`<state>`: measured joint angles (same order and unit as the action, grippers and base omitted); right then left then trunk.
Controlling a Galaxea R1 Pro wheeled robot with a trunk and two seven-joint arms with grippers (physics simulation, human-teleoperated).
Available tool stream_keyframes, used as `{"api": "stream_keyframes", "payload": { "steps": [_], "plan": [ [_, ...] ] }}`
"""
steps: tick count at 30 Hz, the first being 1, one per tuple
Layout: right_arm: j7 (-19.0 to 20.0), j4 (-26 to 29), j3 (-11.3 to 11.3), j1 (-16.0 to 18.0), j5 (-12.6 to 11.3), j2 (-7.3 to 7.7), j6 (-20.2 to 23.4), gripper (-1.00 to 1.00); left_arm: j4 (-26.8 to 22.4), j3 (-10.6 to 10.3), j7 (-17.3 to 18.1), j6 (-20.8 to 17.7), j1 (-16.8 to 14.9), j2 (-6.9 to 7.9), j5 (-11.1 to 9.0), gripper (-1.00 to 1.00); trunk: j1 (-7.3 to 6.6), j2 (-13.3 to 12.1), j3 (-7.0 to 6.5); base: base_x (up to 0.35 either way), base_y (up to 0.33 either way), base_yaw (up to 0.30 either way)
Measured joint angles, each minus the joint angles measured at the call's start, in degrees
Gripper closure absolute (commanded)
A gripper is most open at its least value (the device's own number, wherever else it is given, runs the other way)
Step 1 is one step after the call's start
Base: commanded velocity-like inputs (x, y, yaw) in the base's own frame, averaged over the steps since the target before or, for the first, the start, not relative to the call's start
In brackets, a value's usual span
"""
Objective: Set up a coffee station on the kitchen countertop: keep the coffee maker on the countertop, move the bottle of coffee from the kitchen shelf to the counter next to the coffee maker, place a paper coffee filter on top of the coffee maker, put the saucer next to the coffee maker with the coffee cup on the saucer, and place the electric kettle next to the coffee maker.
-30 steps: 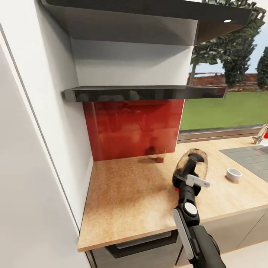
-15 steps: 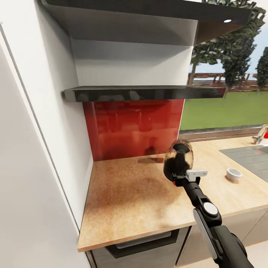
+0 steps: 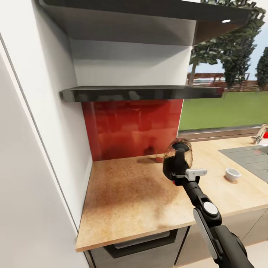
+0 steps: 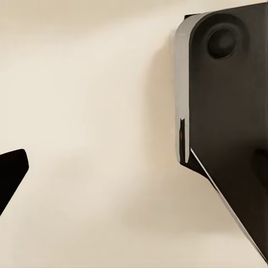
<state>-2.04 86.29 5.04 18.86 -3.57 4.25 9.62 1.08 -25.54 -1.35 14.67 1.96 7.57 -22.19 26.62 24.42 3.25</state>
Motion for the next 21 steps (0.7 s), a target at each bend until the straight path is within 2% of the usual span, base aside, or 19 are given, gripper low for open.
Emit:
{"api": "stream_keyframes", "payload": {
  "steps": [8,11,15,21],
  "plan": [
    [0.0,0.0,0.2,0.0,0.0,-0.08,0.0,1.00,-0.2,0.0,0.0,0.0,0.0,-0.65,0.5,-1.00,0.01,0.0,0.00,0.000,-0.270,0.000],
    [0.0,-0.1,0.2,0.0,0.0,-0.09,0.0,1.00,-0.5,-0.5,0.0,0.1,0.0,-2.26,0.9,-1.00,0.01,0.0,0.00,0.000,-0.273,-0.025],
    [0.0,-0.1,0.2,0.0,0.0,-0.09,0.0,1.00,-1.6,-0.6,0.0,0.4,-0.3,-3.19,1.0,-1.00,0.01,0.0,-0.06,0.000,-0.273,-0.209],
    [0.0,-0.1,0.2,0.0,0.0,-0.10,0.0,1.00,-8.3,-0.7,0.1,0.5,-0.5,-3.04,1.6,-1.00,0.02,0.0,-0.20,-0.084,-0.245,-0.258]
  ]
}}
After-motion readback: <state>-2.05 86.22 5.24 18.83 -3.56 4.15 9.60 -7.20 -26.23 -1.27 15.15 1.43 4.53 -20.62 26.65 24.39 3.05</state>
